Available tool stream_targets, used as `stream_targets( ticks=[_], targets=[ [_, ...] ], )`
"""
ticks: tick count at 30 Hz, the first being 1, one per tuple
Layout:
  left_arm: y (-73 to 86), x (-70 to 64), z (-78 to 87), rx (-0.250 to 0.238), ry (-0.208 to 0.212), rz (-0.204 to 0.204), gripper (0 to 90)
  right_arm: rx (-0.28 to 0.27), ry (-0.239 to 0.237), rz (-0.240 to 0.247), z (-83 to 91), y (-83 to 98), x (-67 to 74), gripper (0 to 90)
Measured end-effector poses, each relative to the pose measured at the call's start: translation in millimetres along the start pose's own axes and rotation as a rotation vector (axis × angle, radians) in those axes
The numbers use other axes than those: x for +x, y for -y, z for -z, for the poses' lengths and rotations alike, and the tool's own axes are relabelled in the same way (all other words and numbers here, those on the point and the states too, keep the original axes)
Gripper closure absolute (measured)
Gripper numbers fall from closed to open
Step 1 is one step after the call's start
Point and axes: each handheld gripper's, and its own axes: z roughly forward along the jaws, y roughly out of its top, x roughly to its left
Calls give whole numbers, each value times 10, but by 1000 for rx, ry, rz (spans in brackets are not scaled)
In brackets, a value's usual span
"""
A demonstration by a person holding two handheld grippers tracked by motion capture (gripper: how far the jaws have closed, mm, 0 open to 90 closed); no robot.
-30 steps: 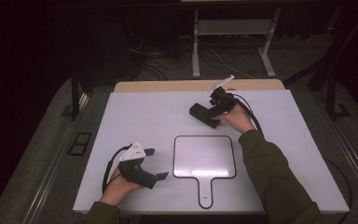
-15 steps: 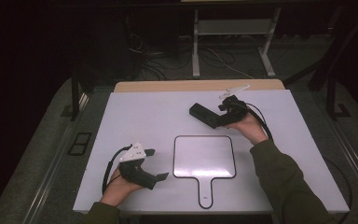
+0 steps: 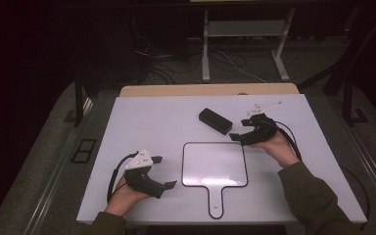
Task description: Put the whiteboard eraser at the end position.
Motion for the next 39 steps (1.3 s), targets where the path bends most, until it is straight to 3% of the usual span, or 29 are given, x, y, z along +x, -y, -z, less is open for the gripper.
stream_targets(
  ticks=[3, 17, 23, 32, 39],
  targets=[
    [5, 4, 4, -5, 1, 5, 0, -30, 44, 1, 78, 144, 28, 184],
    [37, 38, 31, -8, -7, 19, 0, -14, 44, -24, 290, 517, 164, 169],
    [51, 41, 32, -12, -9, 25, 0, -49, 38, -32, 356, 615, 205, 167],
    [50, 36, 35, -15, -10, 26, 0, -57, 43, -34, 444, 869, 292, 143],
    [50, 21, 39, -15, -14, 26, 0, -75, 53, -63, 542, 1030, 321, 143]
  ],
)
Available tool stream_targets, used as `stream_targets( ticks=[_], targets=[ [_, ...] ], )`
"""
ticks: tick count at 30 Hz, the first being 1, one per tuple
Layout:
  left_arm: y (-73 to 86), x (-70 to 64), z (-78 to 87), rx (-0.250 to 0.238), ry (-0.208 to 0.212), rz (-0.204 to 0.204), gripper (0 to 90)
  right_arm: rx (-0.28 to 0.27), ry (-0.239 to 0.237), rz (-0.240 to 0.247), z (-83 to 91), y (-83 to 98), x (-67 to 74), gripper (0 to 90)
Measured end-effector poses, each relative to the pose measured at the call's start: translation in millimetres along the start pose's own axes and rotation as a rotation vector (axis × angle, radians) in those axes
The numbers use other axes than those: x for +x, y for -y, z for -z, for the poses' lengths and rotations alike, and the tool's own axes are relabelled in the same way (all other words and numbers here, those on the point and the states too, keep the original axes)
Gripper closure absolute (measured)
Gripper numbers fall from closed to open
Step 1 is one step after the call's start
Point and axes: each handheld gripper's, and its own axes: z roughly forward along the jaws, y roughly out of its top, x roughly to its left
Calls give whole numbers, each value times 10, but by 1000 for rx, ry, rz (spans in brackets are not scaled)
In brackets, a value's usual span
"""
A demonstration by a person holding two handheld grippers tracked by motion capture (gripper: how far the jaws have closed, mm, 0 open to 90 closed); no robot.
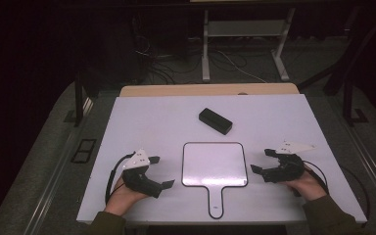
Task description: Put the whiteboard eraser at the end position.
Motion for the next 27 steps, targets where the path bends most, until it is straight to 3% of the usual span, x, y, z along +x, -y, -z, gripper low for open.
stream_targets(
  ticks=[15, 23, 26, 27],
  targets=[
    [1, -11, -12, 6, 1, -3, 0, -43, -25, -31, 244, 250, 63, 125],
    [12, -16, -12, 15, -9, -3, 0, 4, -20, -20, 219, 330, 59, 125],
    [28, -5, -24, 43, -25, -9, 0, 6, -15, -17, 217, 328, 61, 125],
    [43, 6, -36, 74, -41, -11, 0, 8, -13, -16, 219, 329, 57, 125]
  ],
)
